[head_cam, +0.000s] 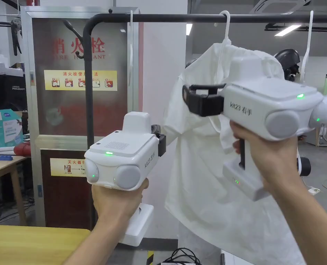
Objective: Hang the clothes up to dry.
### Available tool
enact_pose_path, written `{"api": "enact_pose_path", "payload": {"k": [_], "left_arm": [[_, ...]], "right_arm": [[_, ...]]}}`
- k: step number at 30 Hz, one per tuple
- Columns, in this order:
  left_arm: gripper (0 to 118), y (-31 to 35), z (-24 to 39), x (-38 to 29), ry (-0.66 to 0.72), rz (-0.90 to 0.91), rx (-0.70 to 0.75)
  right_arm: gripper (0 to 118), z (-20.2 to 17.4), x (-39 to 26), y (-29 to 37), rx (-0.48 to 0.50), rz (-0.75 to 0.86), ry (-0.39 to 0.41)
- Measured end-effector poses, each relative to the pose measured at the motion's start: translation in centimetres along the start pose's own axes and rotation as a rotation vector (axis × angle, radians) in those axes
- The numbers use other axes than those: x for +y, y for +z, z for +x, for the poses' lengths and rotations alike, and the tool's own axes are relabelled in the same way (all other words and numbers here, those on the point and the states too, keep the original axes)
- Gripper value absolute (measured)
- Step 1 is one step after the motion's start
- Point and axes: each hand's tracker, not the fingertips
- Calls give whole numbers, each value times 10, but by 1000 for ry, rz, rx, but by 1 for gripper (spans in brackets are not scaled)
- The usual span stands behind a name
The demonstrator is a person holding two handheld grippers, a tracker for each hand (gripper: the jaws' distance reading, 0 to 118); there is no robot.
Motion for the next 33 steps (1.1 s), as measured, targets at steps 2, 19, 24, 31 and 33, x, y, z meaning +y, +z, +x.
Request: {"api": "enact_pose_path", "payload": {"k": [2, 19, 24, 31, 33], "left_arm": [[0, 3, -1, -12, -21, -10, 34], [0, 8, -20, -59, 26, -61, 91], [0, 6, -10, -60, 23, -82, 55], [0, -10, -5, -52, 18, -96, 5], [0, -26, -7, -52, -2, -106, 11]], "right_arm": [[118, -19, -20, 11, -3, 18, 36], [0, -10, -136, -15, -21, -124, -135], [0, -5, -153, -20, -18, -181, -181], [0, 13, -142, -27, -39, -173, -98], [0, 35, -143, -38, -5, -208, -122]]}}
